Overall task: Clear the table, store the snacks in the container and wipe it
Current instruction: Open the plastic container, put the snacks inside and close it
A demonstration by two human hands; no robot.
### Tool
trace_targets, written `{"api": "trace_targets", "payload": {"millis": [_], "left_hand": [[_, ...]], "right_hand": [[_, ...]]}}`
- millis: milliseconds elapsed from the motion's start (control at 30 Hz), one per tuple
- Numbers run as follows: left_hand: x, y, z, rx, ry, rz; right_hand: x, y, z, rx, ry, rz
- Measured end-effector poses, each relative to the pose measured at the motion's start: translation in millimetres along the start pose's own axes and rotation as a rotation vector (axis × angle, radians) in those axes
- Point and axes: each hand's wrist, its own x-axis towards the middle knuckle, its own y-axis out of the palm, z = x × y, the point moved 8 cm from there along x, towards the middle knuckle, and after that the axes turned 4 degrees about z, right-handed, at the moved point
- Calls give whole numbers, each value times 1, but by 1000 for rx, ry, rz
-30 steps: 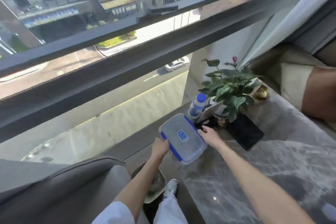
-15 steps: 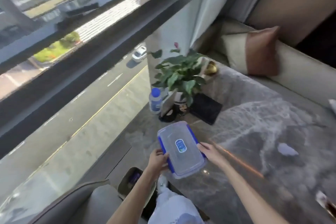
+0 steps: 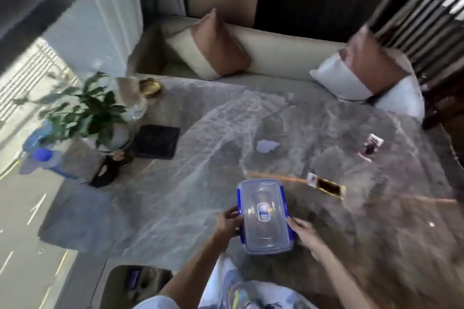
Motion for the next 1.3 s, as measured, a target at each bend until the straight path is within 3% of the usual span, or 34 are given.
{"api": "trace_targets", "payload": {"millis": [267, 467, 633, 733, 1067, 1300], "left_hand": [[19, 51, 48, 50, -16, -75], [19, 44, 55, 70, 22, -96], [20, 47, 55, 85, 43, -70], [22, 42, 58, 82, 72, -177], [20, 45, 44, 373, 158, -518], [26, 30, 66, 339, 64, -566]], "right_hand": [[58, -63, -105, 99, 28, 90], [24, -54, -58, 177, 35, 74], [38, -47, -70, 358, 60, 2], [39, -43, -71, 442, 83, -9], [35, -52, -65, 329, 48, -282], [45, -38, -65, 238, 56, -177]]}}
